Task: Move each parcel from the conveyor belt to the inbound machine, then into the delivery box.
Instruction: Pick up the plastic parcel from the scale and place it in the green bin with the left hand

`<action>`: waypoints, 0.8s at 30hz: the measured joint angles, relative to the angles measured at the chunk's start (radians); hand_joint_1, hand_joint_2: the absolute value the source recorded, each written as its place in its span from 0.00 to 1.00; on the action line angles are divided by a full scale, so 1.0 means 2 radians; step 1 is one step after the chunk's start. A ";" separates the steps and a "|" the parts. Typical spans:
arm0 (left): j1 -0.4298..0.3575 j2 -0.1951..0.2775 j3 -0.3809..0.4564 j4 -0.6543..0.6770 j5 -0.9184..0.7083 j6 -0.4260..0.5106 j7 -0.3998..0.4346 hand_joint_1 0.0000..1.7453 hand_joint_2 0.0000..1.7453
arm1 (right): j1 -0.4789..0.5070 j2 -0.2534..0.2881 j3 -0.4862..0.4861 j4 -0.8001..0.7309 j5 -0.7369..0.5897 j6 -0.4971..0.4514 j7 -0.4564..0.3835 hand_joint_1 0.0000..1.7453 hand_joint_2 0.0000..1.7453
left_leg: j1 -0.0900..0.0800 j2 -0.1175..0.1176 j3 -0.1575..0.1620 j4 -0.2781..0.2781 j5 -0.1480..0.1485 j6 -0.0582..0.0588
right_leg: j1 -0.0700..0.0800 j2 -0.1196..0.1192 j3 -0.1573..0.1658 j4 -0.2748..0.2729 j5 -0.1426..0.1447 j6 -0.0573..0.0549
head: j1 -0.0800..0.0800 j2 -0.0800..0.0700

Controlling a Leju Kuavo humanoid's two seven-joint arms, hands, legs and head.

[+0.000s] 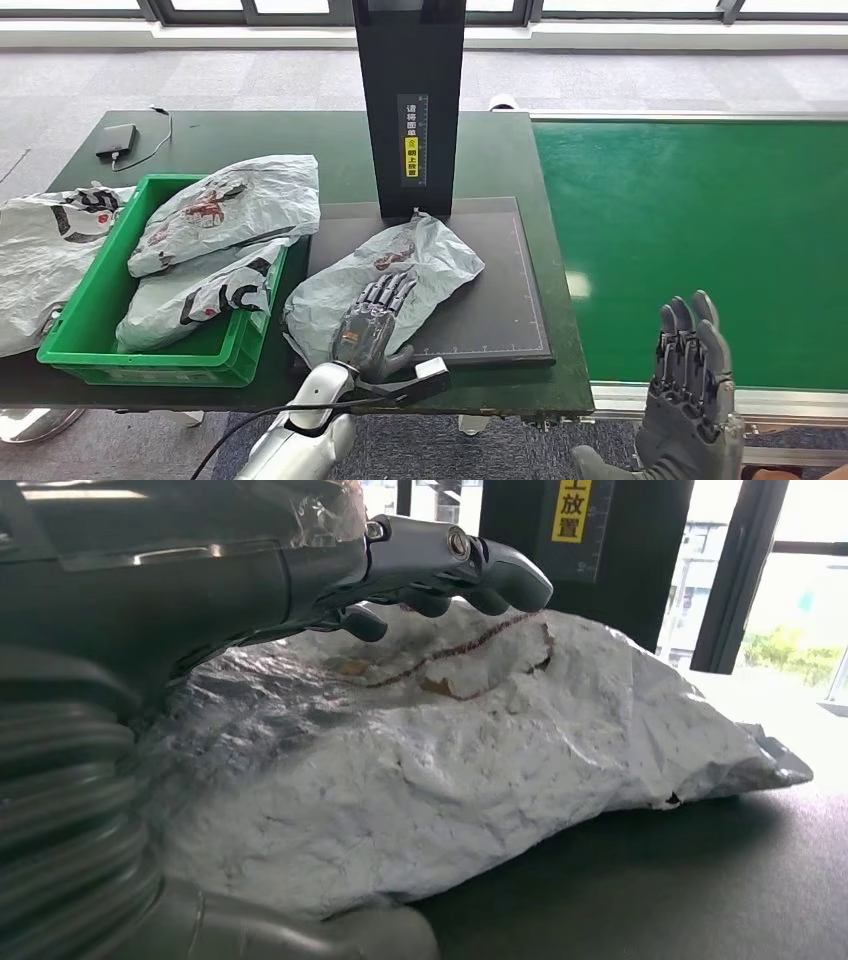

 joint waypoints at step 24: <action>-0.024 0.001 0.069 0.055 0.054 0.058 -0.033 1.00 1.00 | -0.087 -0.014 0.015 0.003 -0.015 0.008 0.001 0.00 1.00 | 0.000 0.001 0.006 0.000 0.002 -0.001 | 0.000 0.001 0.000 0.001 0.001 -0.001 | 0.000 0.000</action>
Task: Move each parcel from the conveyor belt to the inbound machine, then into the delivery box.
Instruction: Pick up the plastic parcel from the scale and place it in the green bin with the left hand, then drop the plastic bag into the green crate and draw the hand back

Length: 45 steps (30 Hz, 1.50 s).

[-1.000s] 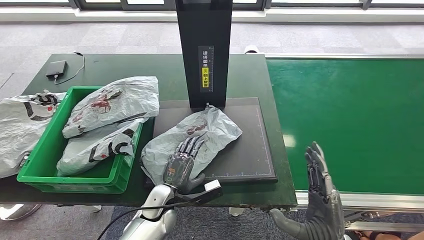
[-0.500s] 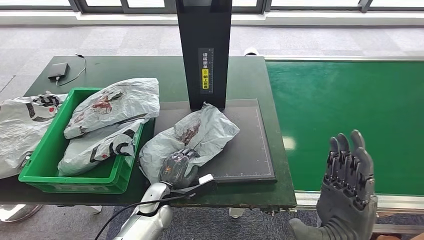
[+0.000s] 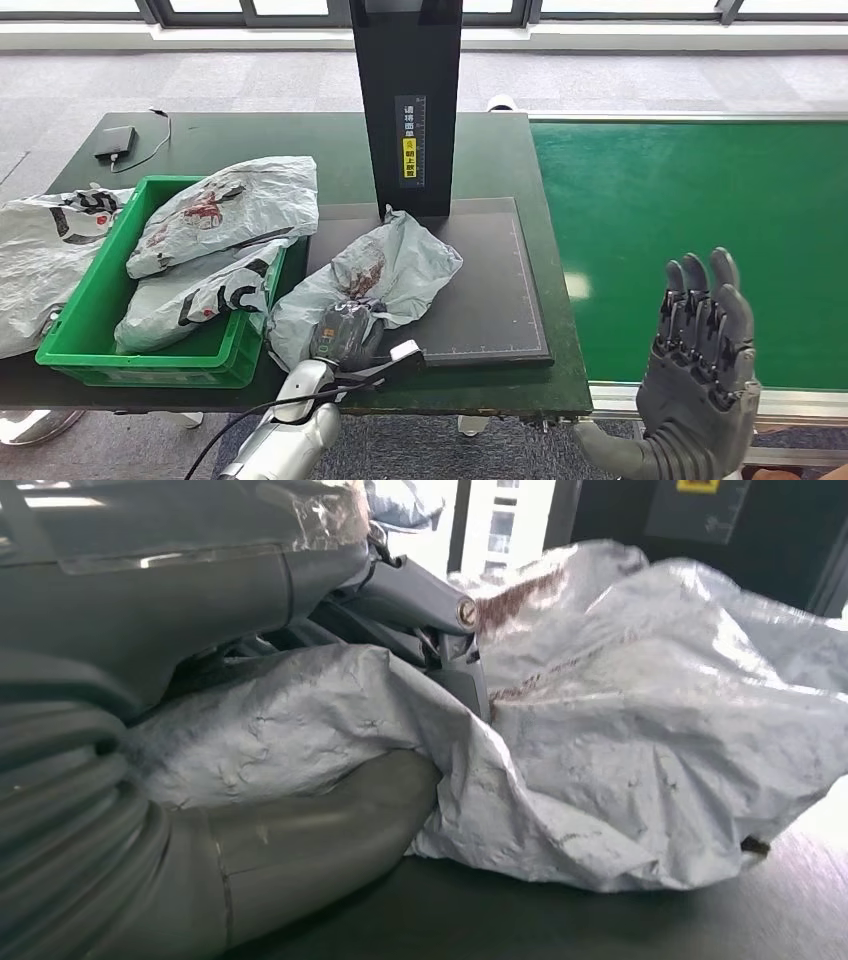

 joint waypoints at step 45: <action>-0.096 0.160 0.164 -0.291 0.044 0.014 -0.005 1.00 1.00 | 0.037 -0.001 0.018 -0.011 -0.034 -0.010 0.000 0.00 1.00 | 0.001 0.001 -0.003 0.000 0.002 -0.003 | 0.001 0.001 -0.005 0.002 0.001 -0.003 | 0.000 0.000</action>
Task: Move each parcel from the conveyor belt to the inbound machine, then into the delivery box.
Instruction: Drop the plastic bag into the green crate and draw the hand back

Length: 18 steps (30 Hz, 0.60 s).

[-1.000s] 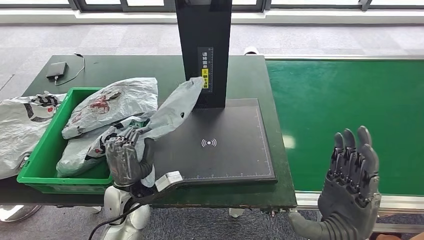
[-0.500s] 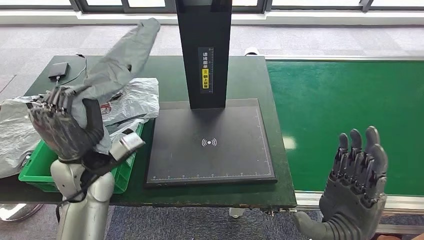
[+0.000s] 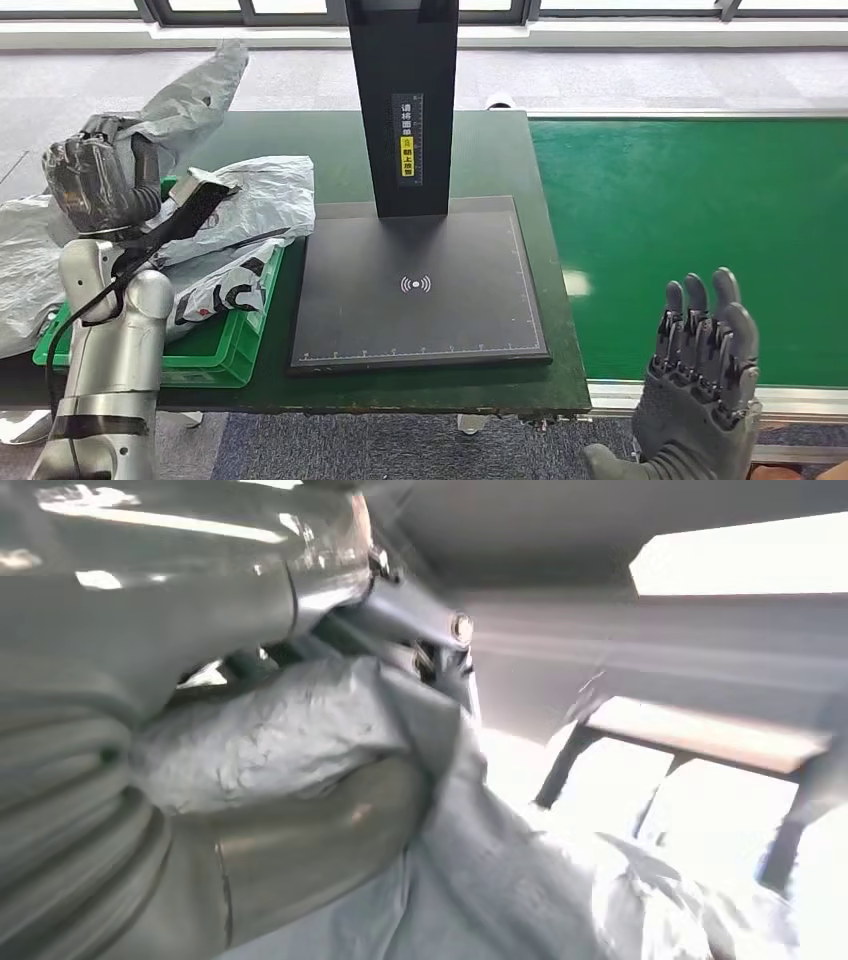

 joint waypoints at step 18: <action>-0.016 0.048 0.106 0.278 0.041 0.015 -0.029 0.00 0.00 | -0.011 0.001 -0.030 0.012 -0.072 0.072 0.001 0.00 0.00 | 0.000 0.001 -0.001 0.000 0.001 -0.001 | 0.000 0.002 -0.002 0.000 0.001 -0.001 | 0.000 0.000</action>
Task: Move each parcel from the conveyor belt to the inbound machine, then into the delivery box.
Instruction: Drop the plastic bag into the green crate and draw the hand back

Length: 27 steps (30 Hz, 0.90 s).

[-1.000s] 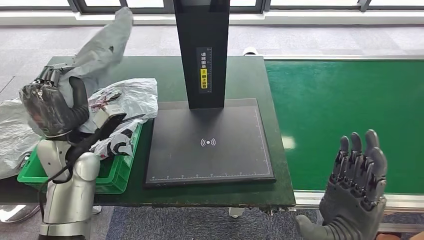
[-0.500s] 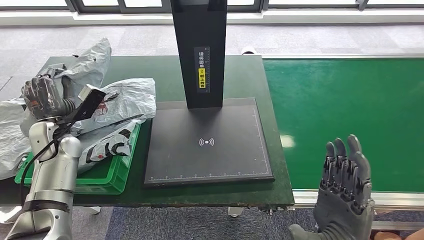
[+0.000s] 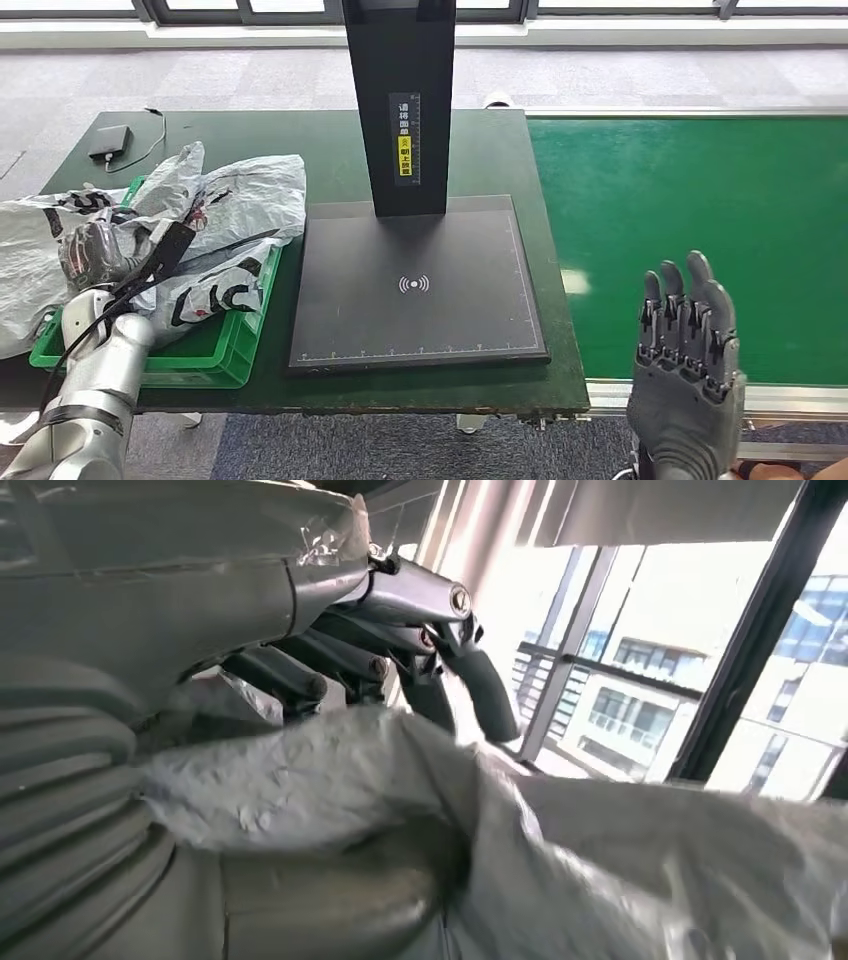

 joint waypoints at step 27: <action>0.252 -0.195 -0.136 -0.433 0.498 -0.348 -0.233 0.00 0.00 | -0.033 0.070 -0.111 0.056 -0.061 0.071 0.000 0.00 0.00 | -0.001 0.000 0.000 0.000 -0.002 0.001 | -0.001 -0.001 0.000 0.000 -0.001 0.001 | 0.000 0.000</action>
